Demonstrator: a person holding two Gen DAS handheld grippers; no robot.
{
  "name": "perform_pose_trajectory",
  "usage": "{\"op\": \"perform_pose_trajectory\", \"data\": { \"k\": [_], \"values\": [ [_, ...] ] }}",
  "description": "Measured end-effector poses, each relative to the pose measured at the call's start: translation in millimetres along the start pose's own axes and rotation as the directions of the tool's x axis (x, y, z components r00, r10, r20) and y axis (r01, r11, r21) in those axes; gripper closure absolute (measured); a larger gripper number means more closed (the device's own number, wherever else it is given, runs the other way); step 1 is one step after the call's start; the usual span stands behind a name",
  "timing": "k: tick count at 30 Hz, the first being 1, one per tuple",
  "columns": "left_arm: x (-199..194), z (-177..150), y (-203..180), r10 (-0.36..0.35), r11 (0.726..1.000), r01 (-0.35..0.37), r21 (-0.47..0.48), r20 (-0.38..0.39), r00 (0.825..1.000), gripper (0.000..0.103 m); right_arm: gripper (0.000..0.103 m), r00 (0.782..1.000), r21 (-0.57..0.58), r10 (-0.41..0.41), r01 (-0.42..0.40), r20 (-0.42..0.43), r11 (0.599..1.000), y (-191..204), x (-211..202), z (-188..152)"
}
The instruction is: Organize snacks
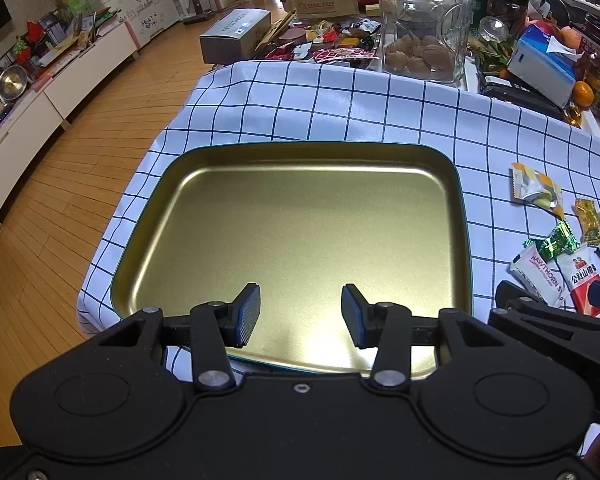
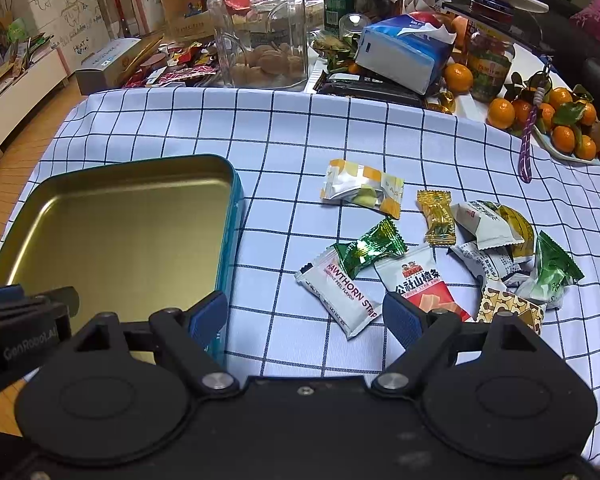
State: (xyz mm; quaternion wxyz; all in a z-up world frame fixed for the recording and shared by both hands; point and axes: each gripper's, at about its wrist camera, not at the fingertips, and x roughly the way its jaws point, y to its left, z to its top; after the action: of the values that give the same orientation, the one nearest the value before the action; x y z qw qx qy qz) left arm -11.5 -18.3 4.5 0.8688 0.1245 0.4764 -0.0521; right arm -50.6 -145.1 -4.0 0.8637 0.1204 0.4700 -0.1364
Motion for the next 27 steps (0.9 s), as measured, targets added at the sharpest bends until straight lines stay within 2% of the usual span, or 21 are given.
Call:
{"op": "perform_pose_trajectory", "data": {
  "k": [27],
  "values": [
    [-1.6, 0.6, -0.3, -0.009, 1.000, 0.009, -0.012, 0.002, 1.000, 0.051, 0.014, 1.000, -0.004, 0.007, -0.007, 0.004, 1.000, 1.1, -0.5, 0.0]
  ]
}}
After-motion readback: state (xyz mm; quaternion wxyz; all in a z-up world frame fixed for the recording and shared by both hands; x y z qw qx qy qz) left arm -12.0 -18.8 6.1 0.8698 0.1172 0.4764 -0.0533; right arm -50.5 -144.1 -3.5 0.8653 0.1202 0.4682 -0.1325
